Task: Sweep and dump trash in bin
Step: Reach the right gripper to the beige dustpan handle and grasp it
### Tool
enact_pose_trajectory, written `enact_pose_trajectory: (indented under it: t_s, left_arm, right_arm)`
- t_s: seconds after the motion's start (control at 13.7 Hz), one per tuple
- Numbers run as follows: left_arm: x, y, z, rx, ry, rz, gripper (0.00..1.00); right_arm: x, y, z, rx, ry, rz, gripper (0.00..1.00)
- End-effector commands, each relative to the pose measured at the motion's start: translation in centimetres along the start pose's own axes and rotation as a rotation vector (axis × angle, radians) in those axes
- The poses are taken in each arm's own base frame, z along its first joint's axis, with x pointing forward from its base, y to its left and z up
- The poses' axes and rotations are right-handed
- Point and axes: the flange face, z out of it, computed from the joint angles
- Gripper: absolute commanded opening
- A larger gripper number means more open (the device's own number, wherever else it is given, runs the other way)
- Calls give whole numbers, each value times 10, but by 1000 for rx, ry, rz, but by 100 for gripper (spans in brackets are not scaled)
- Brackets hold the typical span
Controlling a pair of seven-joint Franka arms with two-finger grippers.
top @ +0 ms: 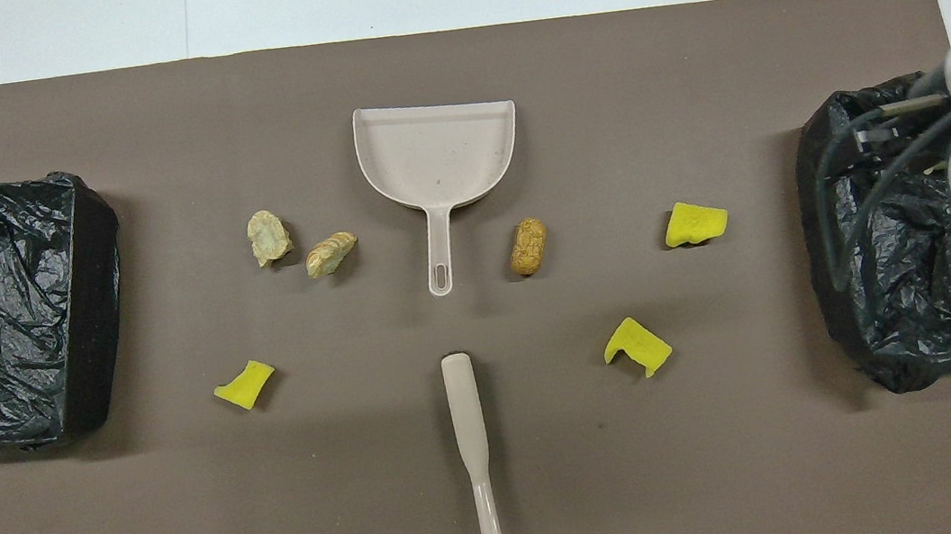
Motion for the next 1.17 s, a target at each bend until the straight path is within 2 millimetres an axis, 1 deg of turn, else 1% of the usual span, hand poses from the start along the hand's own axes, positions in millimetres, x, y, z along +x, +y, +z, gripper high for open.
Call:
enact_pose_trajectory:
  t_s: [0.0, 0.15, 0.29, 0.36, 0.58, 0.73, 0.95, 1.09]
  left_arm:
    - [-3, -2, -3, 11, -3, 4, 100]
    - [-3, -2, -3, 11, -3, 4, 100]
    - [-3, -3, -3, 11, -1, 4, 100]
    - [-3, -2, -3, 11, -1, 5, 100]
    - [-3, -2, -3, 11, -3, 4, 100]
    - [-3, -2, -3, 11, -1, 4, 100]
    - [-4, -3, -3, 11, -3, 4, 100]
    - [-3, -2, -3, 11, -3, 5, 100]
  right_arm:
    - [27, -29, 11, -1, 12, -26, 100]
    - [34, -65, 22, -2, 24, -30, 100]
    - [38, -93, 33, 8, 24, 13, 100]
    - [40, -110, 37, 12, 38, 43, 100]
    - [40, -170, 48, 32, 84, 89, 100]
    - [41, -217, 71, 32, 97, 102, 100]
    - [39, -273, 99, 53, 124, 215, 100]
    - [31, -317, 122, 51, 130, 257, 100]
